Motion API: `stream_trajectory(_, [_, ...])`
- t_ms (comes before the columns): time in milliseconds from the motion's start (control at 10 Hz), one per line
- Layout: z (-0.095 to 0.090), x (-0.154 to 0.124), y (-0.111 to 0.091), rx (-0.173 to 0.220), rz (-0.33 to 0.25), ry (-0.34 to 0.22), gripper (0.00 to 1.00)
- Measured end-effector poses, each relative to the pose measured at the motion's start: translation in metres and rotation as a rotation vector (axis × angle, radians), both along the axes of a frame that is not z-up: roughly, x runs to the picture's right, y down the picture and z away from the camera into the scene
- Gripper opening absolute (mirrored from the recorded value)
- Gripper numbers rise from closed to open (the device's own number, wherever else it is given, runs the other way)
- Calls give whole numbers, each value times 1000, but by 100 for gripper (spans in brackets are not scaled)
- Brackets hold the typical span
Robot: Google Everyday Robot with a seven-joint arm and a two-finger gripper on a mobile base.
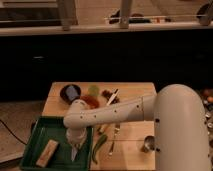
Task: Wipe tray with towel
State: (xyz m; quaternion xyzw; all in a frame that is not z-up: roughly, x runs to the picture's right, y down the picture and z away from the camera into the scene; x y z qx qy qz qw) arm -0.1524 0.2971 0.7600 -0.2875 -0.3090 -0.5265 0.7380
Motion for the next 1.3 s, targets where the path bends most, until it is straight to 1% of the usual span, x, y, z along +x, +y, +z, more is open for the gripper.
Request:
stream_trajectory(200, [4,6,-21,26,10,22,0])
stream_trajectory(400, [16,1,-44,48,-10,25,0])
stream_trajectory(600, [24,-7,-55,56,-34,18,0])
stream_trajectory(700, [28,-16,-59,58,-47,2,0])
stream_trajectory(900, [33,-37,-59,54,-83,-39,0])
stream_trajectory(1000, [31,-54,-55,48,-117,-80,0])
stream_trajectory(1100, [27,-61,-47,39,-141,-108,0])
stream_trajectory(1300, [18,-63,-31,18,-164,-132,0])
